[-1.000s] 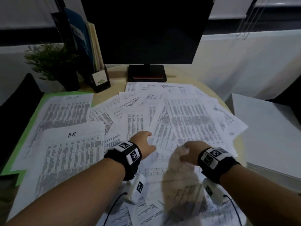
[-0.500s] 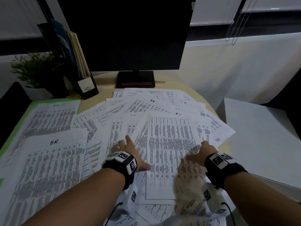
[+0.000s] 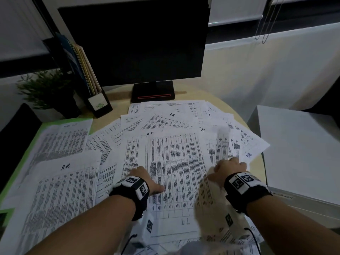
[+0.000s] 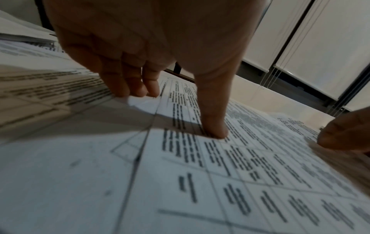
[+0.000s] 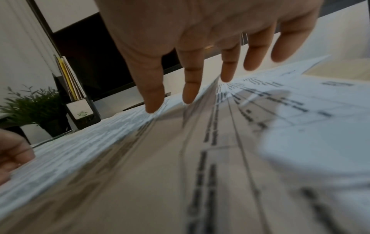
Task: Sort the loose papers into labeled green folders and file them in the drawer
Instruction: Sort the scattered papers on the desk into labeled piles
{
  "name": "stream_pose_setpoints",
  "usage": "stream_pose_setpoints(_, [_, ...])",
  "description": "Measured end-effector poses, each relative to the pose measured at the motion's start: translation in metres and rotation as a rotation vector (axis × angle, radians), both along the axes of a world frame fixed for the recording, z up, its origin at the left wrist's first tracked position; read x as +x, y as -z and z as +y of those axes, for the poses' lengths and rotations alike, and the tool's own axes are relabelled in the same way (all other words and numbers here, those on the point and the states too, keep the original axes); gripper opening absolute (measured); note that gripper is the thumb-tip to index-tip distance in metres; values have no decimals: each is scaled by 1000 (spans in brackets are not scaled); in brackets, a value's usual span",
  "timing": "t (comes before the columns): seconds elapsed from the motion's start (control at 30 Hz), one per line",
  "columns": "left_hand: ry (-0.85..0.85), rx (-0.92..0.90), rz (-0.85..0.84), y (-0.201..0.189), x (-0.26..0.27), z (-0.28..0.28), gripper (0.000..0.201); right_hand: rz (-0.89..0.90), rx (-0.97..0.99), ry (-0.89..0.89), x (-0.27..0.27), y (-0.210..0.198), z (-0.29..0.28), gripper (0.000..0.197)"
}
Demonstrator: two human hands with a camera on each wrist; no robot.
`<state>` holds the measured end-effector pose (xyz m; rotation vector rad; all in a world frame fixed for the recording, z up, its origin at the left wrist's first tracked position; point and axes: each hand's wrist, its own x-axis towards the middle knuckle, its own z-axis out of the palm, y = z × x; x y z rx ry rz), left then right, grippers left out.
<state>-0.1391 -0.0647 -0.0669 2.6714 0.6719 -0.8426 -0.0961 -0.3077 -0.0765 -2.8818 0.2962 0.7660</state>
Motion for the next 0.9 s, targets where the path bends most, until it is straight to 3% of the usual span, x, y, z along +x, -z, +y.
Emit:
stream_pose_setpoints(0.07, [9, 17, -5, 0, -3, -2, 82, -25, -24, 2, -4, 0, 1, 41])
stream_pose_setpoints(0.3, [21, 32, -18, 8, -2, 1, 92, -11, -58, -21, -6, -4, 9, 48])
stream_pose_setpoints(0.43, [48, 48, -34, 15, -1, 3, 91, 118, 170, -2, -8, -9, 15, 47])
stream_pose_setpoints(0.5, [66, 61, -26, 18, 0, 1, 88, 164, 155, -50, -13, -10, 20, 46])
stream_pose_setpoints(0.6, [75, 63, -9, 18, -3, 0, 92, 106, 149, -122, -16, -8, 25, 31])
stream_pose_setpoints(0.67, [81, 75, -103, 14, -4, 0, 101, 10, 234, -133, -16, -12, 28, 16])
stream_pose_setpoints(0.73, [208, 112, -316, 5, -3, -3, 102, -51, 268, -187, -19, -19, 35, 11])
stream_pose_setpoints(0.8, [501, 181, -505, -5, 2, -13, 95, -44, 247, -287, -18, -22, 45, 17])
stream_pose_setpoints(0.83, [658, 225, -527, -10, 7, -20, 93, -30, 213, -346, -18, -24, 52, 19])
stream_pose_setpoints(0.9, [850, 312, -415, -22, 19, -32, 78, -41, 169, -417, -18, -29, 62, 17])
